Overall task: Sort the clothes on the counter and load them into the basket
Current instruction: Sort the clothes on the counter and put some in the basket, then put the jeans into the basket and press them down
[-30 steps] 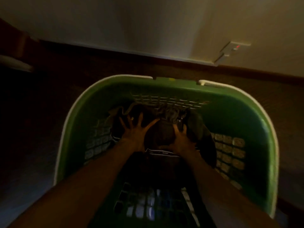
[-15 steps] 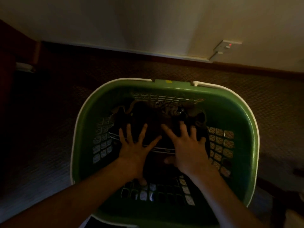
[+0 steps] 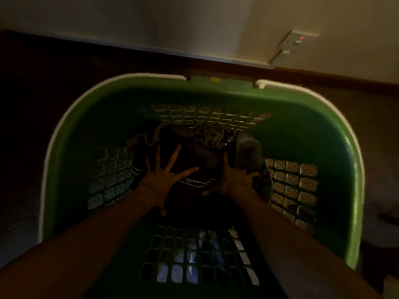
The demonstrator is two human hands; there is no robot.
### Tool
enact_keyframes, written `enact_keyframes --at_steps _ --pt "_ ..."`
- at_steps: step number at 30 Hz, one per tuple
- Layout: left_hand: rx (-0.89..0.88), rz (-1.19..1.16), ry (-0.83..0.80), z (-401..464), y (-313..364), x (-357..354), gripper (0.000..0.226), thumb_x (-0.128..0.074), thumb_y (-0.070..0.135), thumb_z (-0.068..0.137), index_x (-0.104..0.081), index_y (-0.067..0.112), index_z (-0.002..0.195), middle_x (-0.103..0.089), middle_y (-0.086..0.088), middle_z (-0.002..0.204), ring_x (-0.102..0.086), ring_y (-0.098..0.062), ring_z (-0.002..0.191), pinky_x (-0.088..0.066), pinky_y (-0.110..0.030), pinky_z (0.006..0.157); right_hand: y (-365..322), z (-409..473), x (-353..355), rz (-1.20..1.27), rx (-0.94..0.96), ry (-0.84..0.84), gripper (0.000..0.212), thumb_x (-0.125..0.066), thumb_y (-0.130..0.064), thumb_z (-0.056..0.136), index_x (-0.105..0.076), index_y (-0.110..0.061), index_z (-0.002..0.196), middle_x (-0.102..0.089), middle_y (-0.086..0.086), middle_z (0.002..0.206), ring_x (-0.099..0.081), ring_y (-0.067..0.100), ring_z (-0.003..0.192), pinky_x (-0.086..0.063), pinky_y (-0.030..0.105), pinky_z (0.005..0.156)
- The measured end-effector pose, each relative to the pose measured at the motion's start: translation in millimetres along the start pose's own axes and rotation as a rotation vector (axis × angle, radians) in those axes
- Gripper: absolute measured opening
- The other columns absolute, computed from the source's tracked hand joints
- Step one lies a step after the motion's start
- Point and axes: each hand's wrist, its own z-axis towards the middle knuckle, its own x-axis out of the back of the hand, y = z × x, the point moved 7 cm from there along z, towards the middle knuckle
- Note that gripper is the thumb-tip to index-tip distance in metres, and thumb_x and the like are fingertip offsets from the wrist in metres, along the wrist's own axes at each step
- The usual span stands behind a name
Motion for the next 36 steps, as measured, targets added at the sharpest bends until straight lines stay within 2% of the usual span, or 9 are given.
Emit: enact_keyframes --at_steps 3,6,9,11,15,21,25,29,36 --pt "-0.031 -0.080 -0.013 -31.6 2.9 32.8 0.140 -0.092 0.047 0.065 0.017 0.059 0.150 0.039 -0.009 0.161 0.008 -0.058 0.148 -0.017 -0.075 0.115 -34.8 -86.0 55.4 -0.050 -0.041 0.223 0.126 -0.079 -0.065 0.069 -0.002 -0.021 0.158 -0.018 0.021 0.162 -0.024 0.048 0.145 -0.032 0.067 0.110" --pt "-0.010 -0.104 0.322 -64.4 -2.4 77.4 0.119 -0.083 0.066 0.065 -0.011 0.039 0.157 -0.010 -0.015 0.164 -0.017 -0.043 0.147 -0.021 -0.057 0.120 -49.1 -126.8 85.2 -0.120 0.076 0.507 0.118 -0.075 -0.074 0.064 -0.019 -0.023 0.155 -0.028 0.019 0.153 -0.026 0.043 0.140 -0.031 0.063 0.108" --pt "0.094 -0.060 0.223 -59.6 -21.4 55.1 0.162 -0.084 0.079 0.044 0.035 0.045 0.148 0.048 -0.018 0.153 0.033 -0.059 0.140 0.018 -0.072 0.110 -42.8 -106.1 81.9 -0.054 0.132 0.391 0.153 -0.081 -0.079 0.046 0.022 -0.041 0.152 0.029 0.009 0.162 0.021 0.048 0.147 -0.012 0.081 0.105" --pt "0.089 -0.061 0.134 -31.5 -25.7 20.4 0.169 -0.086 0.079 0.041 0.048 0.047 0.138 0.059 -0.017 0.143 0.044 -0.060 0.125 0.016 -0.081 0.104 -40.3 -70.2 55.3 -0.030 0.168 0.261 0.159 -0.087 -0.072 0.043 0.032 -0.048 0.146 0.046 0.002 0.154 0.035 0.048 0.141 -0.008 0.088 0.098" --pt "0.081 -0.102 0.134 25.7 -24.3 -9.7 0.168 -0.088 0.075 0.046 0.061 0.049 0.119 0.052 -0.017 0.145 0.025 -0.068 0.137 0.002 -0.086 0.107 -30.0 -2.3 23.2 0.034 0.106 0.203 0.137 -0.083 -0.058 0.070 0.028 -0.043 0.149 0.040 0.005 0.158 0.030 0.052 0.142 -0.019 0.085 0.101" --pt "0.076 -0.114 0.110 5.3 -20.5 5.7 0.164 -0.095 0.060 0.048 0.043 0.052 0.136 0.041 -0.016 0.159 0.018 -0.067 0.142 0.001 -0.084 0.108 -35.5 -8.9 26.7 0.014 0.046 0.174 0.131 -0.082 -0.049 0.076 0.023 -0.037 0.153 0.033 0.009 0.161 0.025 0.054 0.144 -0.015 0.078 0.109" --pt "0.008 -0.384 0.092 -74.6 -15.5 34.7 0.154 -0.098 0.045 0.056 0.022 0.052 0.152 0.026 -0.017 0.165 0.014 -0.055 0.149 -0.012 -0.077 0.115 -48.7 -76.8 46.2 0.036 0.051 0.162 0.142 -0.084 -0.063 0.063 0.020 -0.033 0.155 0.022 0.012 0.165 0.001 0.048 0.151 -0.021 0.066 0.116" --pt "-0.132 -0.823 0.284 -203.8 -7.1 70.3 0.131 -0.091 0.040 0.071 0.008 0.055 0.155 0.008 -0.004 0.171 -0.003 -0.033 0.157 -0.017 -0.055 0.125 -81.3 -174.7 71.8 0.275 0.132 0.231 0.141 -0.061 -0.097 0.042 0.000 -0.042 0.157 -0.019 0.002 0.165 -0.028 0.037 0.147 -0.033 0.058 0.114" --pt "0.062 -1.085 0.729 -477.1 -67.2 98.9 0.090 -0.069 0.072 0.080 -0.015 0.061 0.151 -0.022 0.022 0.164 -0.024 -0.006 0.150 -0.031 -0.039 0.122 -267.8 -359.6 104.5 0.285 0.408 0.294 0.111 -0.070 -0.081 0.062 -0.021 -0.040 0.153 -0.040 -0.001 0.154 -0.045 0.024 0.136 -0.044 0.044 0.108"
